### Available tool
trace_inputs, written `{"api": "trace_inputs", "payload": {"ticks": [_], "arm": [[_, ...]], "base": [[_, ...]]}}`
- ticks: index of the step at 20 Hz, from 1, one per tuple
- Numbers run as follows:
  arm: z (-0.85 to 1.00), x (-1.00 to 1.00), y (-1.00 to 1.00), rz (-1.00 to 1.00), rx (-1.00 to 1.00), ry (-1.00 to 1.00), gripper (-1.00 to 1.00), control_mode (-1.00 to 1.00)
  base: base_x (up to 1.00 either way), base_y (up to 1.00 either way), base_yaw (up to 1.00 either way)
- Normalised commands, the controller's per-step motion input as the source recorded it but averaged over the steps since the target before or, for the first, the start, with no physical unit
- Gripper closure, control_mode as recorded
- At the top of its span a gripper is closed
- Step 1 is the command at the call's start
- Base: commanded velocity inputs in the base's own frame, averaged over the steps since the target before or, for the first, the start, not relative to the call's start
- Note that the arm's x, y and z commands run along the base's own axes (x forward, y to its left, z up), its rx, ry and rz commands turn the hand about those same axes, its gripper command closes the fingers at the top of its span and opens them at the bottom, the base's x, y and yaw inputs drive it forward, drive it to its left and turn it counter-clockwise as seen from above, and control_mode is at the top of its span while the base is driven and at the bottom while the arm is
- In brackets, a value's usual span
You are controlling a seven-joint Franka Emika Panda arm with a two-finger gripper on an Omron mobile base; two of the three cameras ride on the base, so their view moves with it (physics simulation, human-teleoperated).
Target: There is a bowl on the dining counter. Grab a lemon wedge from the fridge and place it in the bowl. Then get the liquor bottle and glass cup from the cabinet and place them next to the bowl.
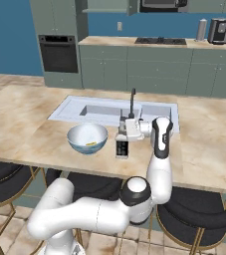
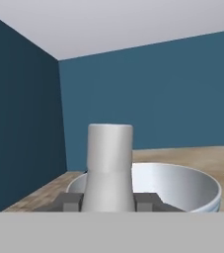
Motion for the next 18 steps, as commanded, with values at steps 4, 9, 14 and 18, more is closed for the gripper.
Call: {"api": "trace_inputs", "payload": {"ticks": [4, 9, 14, 18], "arm": [[-0.12, 0.0, 0.0, 0.0, -0.01, -0.03, -1.0, -1.0], [-0.01, -0.08, 0.0, 0.0, 0.0, -0.03, -1.0, -1.0], [0.07, -0.15, -0.03, 0.0, 0.0, -0.01, -1.0, -1.0], [0.27, -0.27, -0.19, -0.01, 0.0, -0.04, -1.0, -1.0]], "base": [[0.0, 0.0, 0.0], [0.0, 0.0, 0.0], [0.0, 0.0, 0.0], [0.0, 0.0, 0.0]]}}
